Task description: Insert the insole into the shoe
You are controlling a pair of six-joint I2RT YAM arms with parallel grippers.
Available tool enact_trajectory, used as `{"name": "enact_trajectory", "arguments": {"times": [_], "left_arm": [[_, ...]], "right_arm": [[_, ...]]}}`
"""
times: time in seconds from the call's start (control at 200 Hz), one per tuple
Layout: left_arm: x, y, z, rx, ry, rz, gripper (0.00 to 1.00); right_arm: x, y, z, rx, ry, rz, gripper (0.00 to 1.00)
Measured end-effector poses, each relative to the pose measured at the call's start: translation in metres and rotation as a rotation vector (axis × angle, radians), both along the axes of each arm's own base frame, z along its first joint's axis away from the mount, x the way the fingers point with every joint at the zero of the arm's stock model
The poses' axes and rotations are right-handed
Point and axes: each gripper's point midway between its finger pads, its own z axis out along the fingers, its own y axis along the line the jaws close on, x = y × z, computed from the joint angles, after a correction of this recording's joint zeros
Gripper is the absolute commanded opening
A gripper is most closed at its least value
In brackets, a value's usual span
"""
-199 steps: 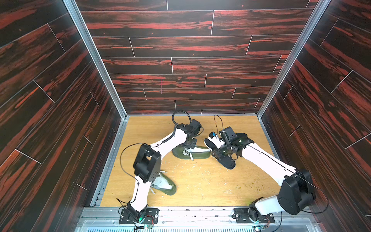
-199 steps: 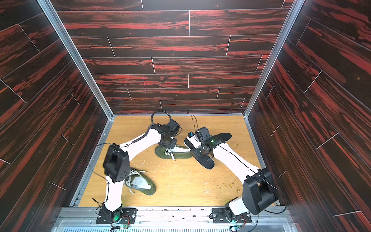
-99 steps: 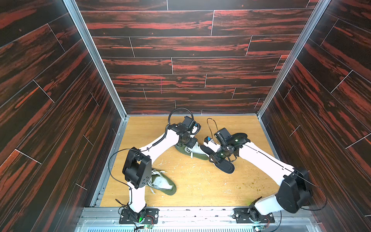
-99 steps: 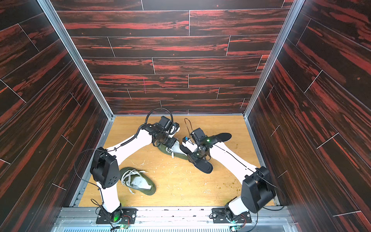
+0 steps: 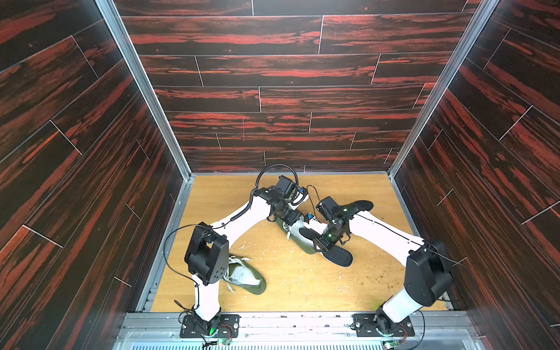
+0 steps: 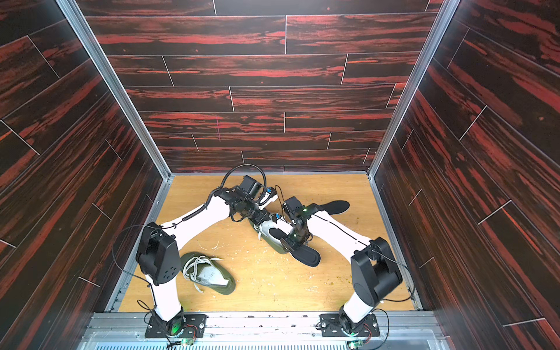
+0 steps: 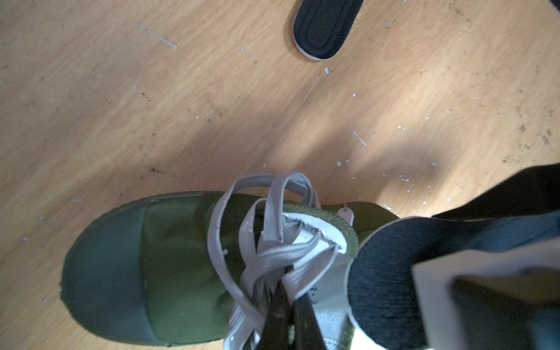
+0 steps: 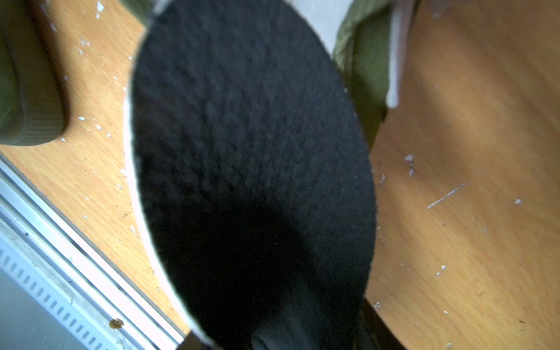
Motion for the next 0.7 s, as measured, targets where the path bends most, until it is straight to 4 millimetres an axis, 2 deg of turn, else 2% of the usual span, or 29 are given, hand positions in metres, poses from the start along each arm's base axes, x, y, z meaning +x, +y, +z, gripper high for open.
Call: {"name": "enact_trajectory", "arguments": {"times": [0.321,0.701], "left_arm": [[-0.002,-0.003,0.004,-0.034,0.039,0.030,0.00],[-0.010,-0.008,0.010,-0.093,0.033,-0.007,0.00]], "right_arm": [[-0.004,0.013,0.011,0.071,0.049,-0.049,0.51],[0.014,0.009,0.000,0.011,0.062,-0.060,0.53]]}}
